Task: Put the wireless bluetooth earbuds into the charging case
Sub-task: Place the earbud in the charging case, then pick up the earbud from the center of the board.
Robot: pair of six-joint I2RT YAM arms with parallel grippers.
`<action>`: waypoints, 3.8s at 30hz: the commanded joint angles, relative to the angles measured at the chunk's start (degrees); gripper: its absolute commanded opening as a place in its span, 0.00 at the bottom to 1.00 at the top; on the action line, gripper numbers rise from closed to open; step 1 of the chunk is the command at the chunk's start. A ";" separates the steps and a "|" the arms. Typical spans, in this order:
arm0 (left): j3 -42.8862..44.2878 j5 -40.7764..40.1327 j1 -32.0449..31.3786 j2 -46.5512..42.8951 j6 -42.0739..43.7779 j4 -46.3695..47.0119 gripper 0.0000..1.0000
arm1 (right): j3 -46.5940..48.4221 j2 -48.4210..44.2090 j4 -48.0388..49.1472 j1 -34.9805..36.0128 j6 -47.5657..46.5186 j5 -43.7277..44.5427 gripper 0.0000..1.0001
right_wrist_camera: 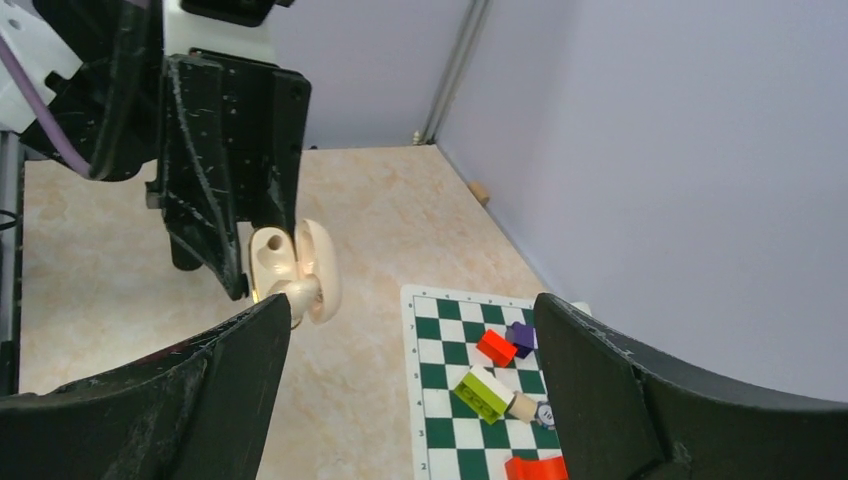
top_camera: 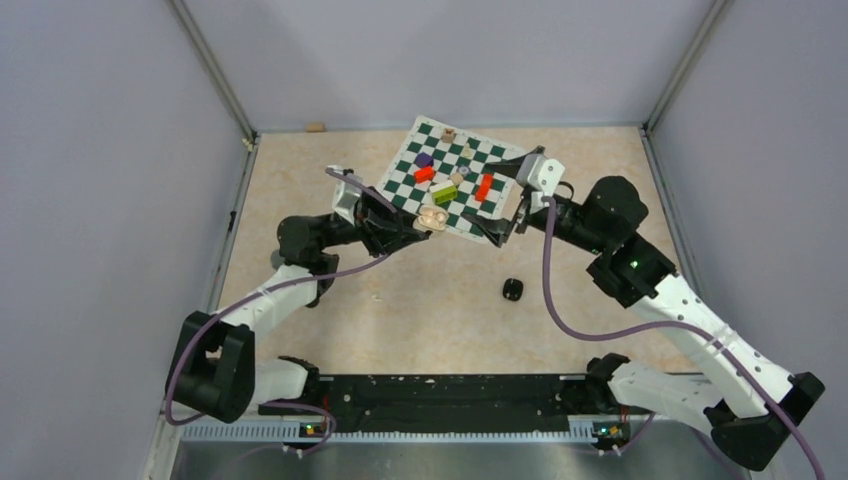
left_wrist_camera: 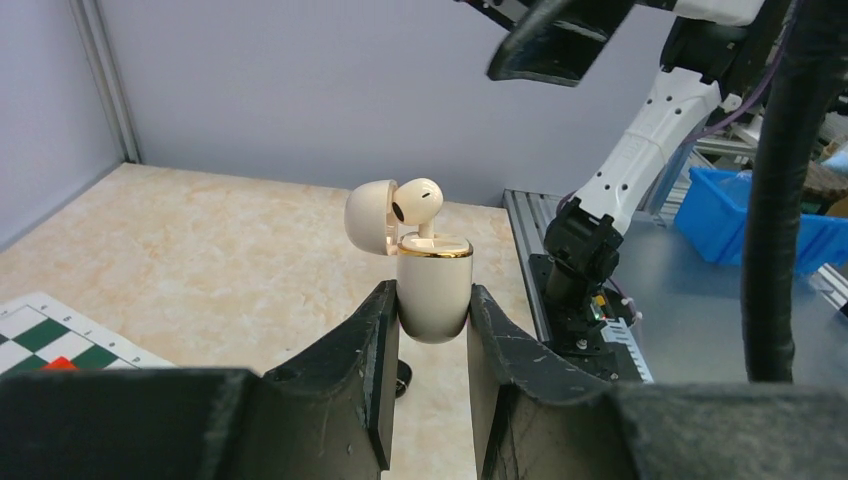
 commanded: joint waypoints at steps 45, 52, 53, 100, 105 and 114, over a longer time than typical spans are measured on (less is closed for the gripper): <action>2.51 -6.83 23.12 -16.74 -1.05 -7.71 0.00 | 15.62 45.08 -7.65 0.28 4.98 -13.23 0.82; 3.07 -6.45 25.08 -18.12 -5.12 -4.71 0.00 | 18.88 54.20 -6.79 5.53 7.73 -10.29 0.79; 3.05 -6.36 25.44 -18.27 -5.65 -3.94 0.00 | 20.08 55.95 -7.69 5.89 7.94 -10.03 0.79; 0.98 -6.35 28.27 -19.56 -10.64 1.10 0.00 | 36.14 71.48 -20.34 16.18 16.08 -2.58 0.90; 0.87 -6.18 28.36 -19.68 -10.26 0.80 0.00 | 35.44 71.66 -20.24 19.03 14.15 3.45 0.90; 0.71 -6.14 28.36 -19.97 -11.00 1.67 0.00 | 36.13 73.90 -21.12 22.29 10.43 15.59 0.89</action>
